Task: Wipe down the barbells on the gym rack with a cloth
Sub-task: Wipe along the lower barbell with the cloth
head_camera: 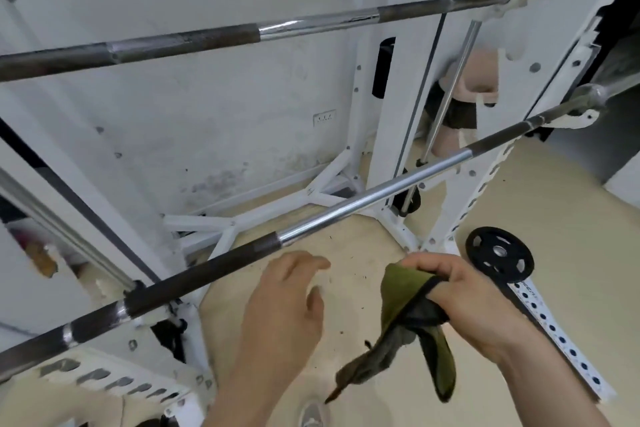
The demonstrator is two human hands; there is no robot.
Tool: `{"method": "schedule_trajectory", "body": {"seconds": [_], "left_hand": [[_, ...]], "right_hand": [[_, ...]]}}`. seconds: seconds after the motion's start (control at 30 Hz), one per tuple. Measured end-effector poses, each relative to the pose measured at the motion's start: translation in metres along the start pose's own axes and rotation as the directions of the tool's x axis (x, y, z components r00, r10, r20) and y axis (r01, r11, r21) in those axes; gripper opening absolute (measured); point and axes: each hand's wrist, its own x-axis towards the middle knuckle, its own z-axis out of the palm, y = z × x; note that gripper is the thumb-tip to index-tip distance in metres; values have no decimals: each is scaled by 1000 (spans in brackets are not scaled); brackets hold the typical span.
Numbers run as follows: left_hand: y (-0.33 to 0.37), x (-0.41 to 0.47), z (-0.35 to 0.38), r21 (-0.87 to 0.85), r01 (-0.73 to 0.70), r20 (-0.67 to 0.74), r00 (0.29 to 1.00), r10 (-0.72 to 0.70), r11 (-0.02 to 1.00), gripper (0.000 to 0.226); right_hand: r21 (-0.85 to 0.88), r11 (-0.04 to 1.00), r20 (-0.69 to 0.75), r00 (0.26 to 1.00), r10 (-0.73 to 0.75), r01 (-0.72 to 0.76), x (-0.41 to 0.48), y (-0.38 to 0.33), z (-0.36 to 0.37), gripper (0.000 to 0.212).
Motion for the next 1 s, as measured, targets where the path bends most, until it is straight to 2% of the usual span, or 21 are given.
{"method": "schedule_trajectory", "body": {"seconds": [0.03,0.07,0.13,0.2,0.27,0.33,0.43,0.5,0.63,0.7,0.8,0.9,0.93,1.0], "left_hand": [[-11,8,-5,80,-10,-146,989,21,997,44],[-23,16,-12,171,18,-217,976,20,985,48],[-51,30,-20,375,99,-170,985,-36,922,54],[-68,35,-19,542,183,-67,982,-175,820,52],[-72,37,-13,662,189,-17,971,-238,725,36],[-67,44,-9,716,246,-43,950,-310,654,20],[-64,56,-8,718,358,-119,908,-401,597,13],[-62,61,-10,700,398,-103,878,-467,593,13],[-56,71,-20,691,386,19,836,-549,611,11],[-55,77,-26,668,398,109,784,-612,629,13],[-56,89,-34,576,493,292,621,-727,652,16],[-61,100,-42,434,570,519,475,-711,698,13],[-63,102,-44,388,600,563,446,-695,700,13],[-64,100,-46,342,625,585,442,-679,702,12]], "right_hand": [[22,1000,13,1000,-16,16,6,-2,-2,9],[55,998,16,1000,-22,21,11,-5,-3,6],[108,994,44,999,-7,3,21,-7,-7,13],[117,993,132,991,9,-24,31,-7,-10,13],[111,991,162,985,53,-72,41,-6,-12,22],[180,976,97,989,109,-125,50,-3,-13,32],[309,919,-12,965,262,-245,63,5,-10,22],[438,832,39,932,360,-340,68,9,-9,21],[653,621,203,890,408,-433,65,16,-3,29],[704,553,264,887,379,-445,59,17,3,34],[729,484,380,874,303,-484,47,15,14,38],[767,387,457,859,230,-511,38,13,26,46],[778,355,476,856,204,-518,35,11,31,46],[797,314,496,856,146,-515,32,6,39,39]]}}
